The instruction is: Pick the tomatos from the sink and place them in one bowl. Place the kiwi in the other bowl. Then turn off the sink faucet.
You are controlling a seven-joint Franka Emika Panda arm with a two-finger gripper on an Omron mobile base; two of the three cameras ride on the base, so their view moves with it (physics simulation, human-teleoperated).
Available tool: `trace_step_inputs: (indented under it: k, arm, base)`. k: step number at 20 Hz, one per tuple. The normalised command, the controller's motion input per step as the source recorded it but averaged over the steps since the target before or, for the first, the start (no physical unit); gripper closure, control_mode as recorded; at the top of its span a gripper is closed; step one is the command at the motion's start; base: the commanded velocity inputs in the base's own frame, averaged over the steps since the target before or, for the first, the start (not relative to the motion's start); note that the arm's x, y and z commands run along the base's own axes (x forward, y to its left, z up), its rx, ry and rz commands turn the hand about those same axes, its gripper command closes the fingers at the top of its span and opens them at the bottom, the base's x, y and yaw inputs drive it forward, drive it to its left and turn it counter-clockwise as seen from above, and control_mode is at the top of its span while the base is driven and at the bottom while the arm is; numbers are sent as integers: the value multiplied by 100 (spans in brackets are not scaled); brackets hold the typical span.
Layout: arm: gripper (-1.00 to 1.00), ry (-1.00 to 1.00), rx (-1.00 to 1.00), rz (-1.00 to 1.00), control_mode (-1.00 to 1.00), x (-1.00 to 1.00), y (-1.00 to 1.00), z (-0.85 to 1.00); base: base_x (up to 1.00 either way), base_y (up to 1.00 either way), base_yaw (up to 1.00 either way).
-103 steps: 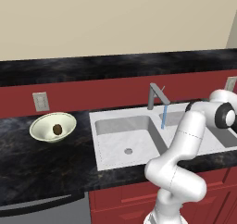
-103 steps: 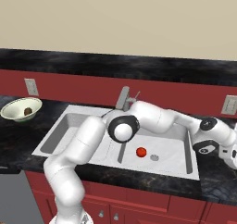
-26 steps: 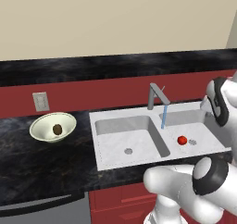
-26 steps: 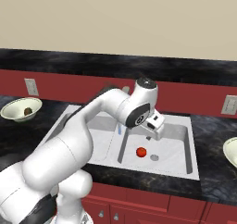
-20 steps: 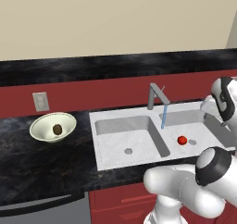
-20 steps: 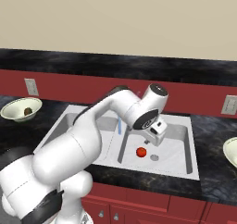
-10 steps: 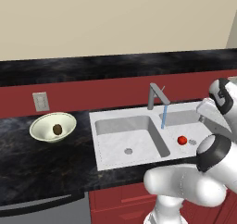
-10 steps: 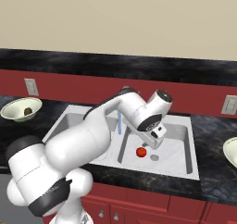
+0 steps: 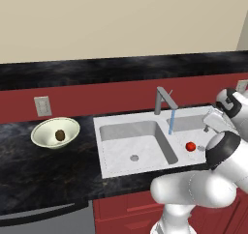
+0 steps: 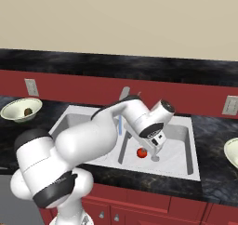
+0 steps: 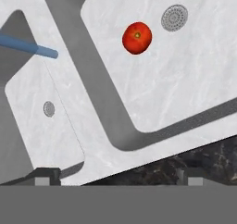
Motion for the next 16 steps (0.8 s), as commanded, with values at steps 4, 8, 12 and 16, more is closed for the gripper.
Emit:
trace_step_inputs:
  k: [4, 8, 12, 16]
  arm:
    - [-100, 1, 0, 0, -100, 14, 16, -40]
    - [-100, 3, 0, -1, -100, 16, 13, -46]
    - [-100, 2, 0, -3, -100, 14, 6, -41]
    - [-100, 0, 0, -4, -100, 13, 3, -33]
  base:
    - [0, 0, 0]
    - [0, 0, 0]
    - [0, 0, 0]
    - [0, 0, 0]
